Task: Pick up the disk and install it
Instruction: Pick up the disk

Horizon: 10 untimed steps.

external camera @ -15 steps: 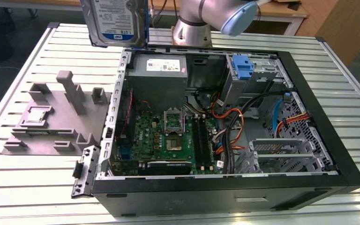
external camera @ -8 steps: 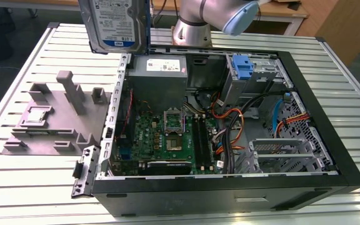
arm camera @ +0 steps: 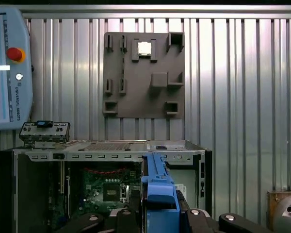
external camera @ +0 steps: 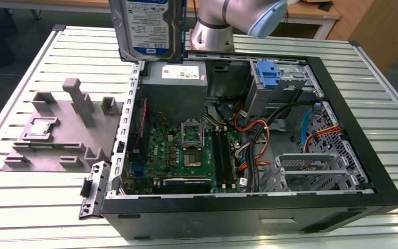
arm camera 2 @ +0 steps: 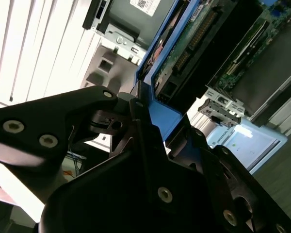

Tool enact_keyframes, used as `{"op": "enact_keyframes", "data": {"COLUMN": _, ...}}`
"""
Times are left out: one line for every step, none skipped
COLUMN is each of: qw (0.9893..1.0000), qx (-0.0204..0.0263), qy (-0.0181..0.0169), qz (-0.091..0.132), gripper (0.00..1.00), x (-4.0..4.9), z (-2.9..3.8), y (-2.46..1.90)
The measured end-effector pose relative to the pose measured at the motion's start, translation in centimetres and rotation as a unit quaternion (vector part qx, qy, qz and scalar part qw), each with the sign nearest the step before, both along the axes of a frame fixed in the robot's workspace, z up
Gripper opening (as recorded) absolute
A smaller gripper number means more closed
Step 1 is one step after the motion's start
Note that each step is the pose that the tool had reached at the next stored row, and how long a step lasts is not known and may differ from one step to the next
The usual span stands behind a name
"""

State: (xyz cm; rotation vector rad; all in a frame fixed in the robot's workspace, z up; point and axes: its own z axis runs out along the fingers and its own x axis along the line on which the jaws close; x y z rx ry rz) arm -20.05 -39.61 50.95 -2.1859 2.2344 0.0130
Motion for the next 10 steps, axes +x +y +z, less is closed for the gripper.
{"op": "enact_keyframes", "data": {"qw": 1.0, "qx": -0.0001, "qy": -0.0029, "qz": 0.0, "gripper": 0.37, "x": 0.12, "z": -0.02, "y": -0.01}}
{"op": "enact_keyframes", "data": {"qw": 1.0, "qx": 0.0, "qy": -0.0065, "qz": 0.0, "gripper": 0.37, "x": 0.22, "z": -0.05, "y": -0.01}}
{"op": "enact_keyframes", "data": {"qw": 1.0, "qx": 0.0, "qy": -0.0086, "qz": 0.0, "gripper": 0.37, "x": 0.31, "z": -0.08, "y": -0.01}}
{"op": "enact_keyframes", "data": {"qw": 1.0, "qx": 0.0, "qy": -0.009, "qz": 0.0, "gripper": 0.37, "x": 0.44, "z": -0.1, "y": -0.01}}
{"op": "enact_keyframes", "data": {"qw": 1.0, "qx": 0.0, "qy": -0.0091, "qz": 0.0, "gripper": 0.37, "x": 0.68, "z": -0.14, "y": -0.03}}
{"op": "enact_keyframes", "data": {"qw": 1.0, "qx": 0.0, "qy": -0.009, "qz": 0.0, "gripper": 0.37, "x": 0.89, "z": -0.18, "y": -0.08}}
{"op": "enact_keyframes", "data": {"qw": 1.0, "qx": 0.0001, "qy": -0.0092, "qz": 0.0, "gripper": 0.37, "x": 1.1, "z": -0.25, "y": -0.23}}
{"op": "enact_keyframes", "data": {"qw": 1.0, "qx": 0.0, "qy": -0.009, "qz": 0.0, "gripper": 0.37, "x": 1.26, "z": -0.28, "y": -0.43}}
{"op": "enact_keyframes", "data": {"qw": 1.0, "qx": 0.0, "qy": -0.009, "qz": 0.0, "gripper": 0.37, "x": 1.39, "z": -0.34, "y": -0.69}}
{"op": "enact_keyframes", "data": {"qw": 1.0, "qx": 0.0, "qy": -0.0091, "qz": 0.0, "gripper": 0.37, "x": 1.5, "z": -0.38, "y": -0.92}}
